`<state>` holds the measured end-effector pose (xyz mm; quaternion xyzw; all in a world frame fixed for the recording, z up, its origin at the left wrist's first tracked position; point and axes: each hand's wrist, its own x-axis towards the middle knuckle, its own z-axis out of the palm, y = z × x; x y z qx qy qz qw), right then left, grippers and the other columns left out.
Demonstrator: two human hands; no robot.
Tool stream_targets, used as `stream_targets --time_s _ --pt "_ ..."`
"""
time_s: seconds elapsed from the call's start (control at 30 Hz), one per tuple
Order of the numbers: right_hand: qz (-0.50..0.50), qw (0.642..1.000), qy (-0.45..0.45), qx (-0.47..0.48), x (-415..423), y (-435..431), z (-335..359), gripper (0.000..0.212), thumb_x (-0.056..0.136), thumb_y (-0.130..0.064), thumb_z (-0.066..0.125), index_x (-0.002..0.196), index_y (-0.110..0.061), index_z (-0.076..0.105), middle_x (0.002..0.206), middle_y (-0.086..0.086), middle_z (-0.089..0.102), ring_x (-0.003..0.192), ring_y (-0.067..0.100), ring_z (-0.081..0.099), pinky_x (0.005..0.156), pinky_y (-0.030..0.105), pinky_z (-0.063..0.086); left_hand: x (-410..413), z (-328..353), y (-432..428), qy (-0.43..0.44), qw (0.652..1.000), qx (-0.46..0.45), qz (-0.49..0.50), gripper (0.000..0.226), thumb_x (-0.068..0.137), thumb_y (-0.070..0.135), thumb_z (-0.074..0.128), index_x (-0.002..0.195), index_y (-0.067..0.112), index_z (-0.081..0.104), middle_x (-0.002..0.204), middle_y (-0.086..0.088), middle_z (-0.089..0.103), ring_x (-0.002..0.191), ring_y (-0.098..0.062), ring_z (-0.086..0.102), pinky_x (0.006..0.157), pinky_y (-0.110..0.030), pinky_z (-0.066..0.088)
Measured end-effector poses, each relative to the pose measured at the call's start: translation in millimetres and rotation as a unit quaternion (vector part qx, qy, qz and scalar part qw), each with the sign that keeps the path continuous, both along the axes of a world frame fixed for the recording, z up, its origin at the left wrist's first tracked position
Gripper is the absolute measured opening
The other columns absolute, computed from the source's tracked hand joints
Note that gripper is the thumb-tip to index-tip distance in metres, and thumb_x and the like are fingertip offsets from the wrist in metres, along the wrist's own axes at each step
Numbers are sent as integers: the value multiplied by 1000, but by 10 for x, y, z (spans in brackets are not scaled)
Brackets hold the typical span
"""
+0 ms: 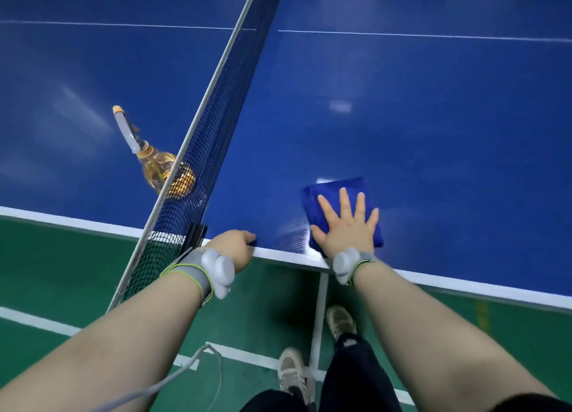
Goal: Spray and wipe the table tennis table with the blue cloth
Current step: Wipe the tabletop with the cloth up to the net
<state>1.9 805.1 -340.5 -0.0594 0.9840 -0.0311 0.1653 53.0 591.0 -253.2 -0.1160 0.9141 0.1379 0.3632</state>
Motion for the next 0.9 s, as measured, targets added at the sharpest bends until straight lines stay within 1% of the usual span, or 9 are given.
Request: stream_targets --time_s 0.1,0.23,0.33,0.43,0.47,0.57,0.7,0.8,0.9 --pt "-139 990 3 13 -54 663 1 71 92 -70 26 152 -47 -2 164 -1 -13 148 37 -16 116 63 -4 -24 4 104 5 1000 6 -22 37 96 14 44 131 18 54 136 -5 54 107 -24 54 102 -36 43" --pt "-289 957 -10 3 -47 981 -2 73 92 -69 25 154 -42 -1 164 3 -14 147 39 -16 114 66 -3 23 18 114 -5 999 14 -44 35 100 26 42 131 18 55 134 -6 56 120 -28 53 101 -34 43" --pt "-316 949 -14 -1 -36 661 16 75 93 -67 23 155 -36 -5 163 11 -15 145 47 -16 111 71 -3 64 54 24 -10 999 -3 -49 35 101 30 40 131 18 55 135 -5 55 119 -28 53 100 -33 43" --pt "-250 968 0 4 59 186 7 76 93 -67 22 155 -34 -6 162 15 -14 144 50 -15 110 73 -2 91 91 -61 1 999 1 -34 34 99 21 43 130 17 56 133 -6 56 102 -24 54 99 -32 43" --pt "-214 977 6 6 125 -1 5 76 93 -67 23 155 -35 -6 162 15 -15 144 50 -15 110 73 -2 107 101 -80 0 1000 1 -30 35 98 16 43 131 18 56 134 -6 56 103 -24 54 99 -31 43" --pt "-69 998 -6 -11 336 -550 0 78 92 -67 27 154 -37 -10 161 13 -19 143 49 -21 108 72 -9 163 123 -102 -2 1000 -1 -26 45 96 11 43 139 22 48 142 1 50 126 -22 50 106 -29 39" --pt "117 992 -29 -24 445 -784 18 73 93 -66 31 153 -43 -4 162 6 -20 144 44 -24 109 68 -13 212 171 -46 -5 1000 8 -24 47 96 10 43 142 20 43 144 0 47 130 -19 47 106 -26 37" --pt "138 989 -35 -30 434 -562 21 71 93 -68 30 152 -47 -2 163 1 -19 145 39 -24 113 64 -13 213 234 102 9 999 0 -47 46 97 14 42 142 21 42 144 0 47 130 -19 46 103 -24 37" --pt "86 996 -28 -25 469 -215 9 72 92 -70 30 152 -48 -4 162 -1 -20 146 36 -24 114 61 -14 172 255 281 22 998 0 -54 46 97 17 43 143 24 41 145 2 46 130 -19 46 106 -27 37"
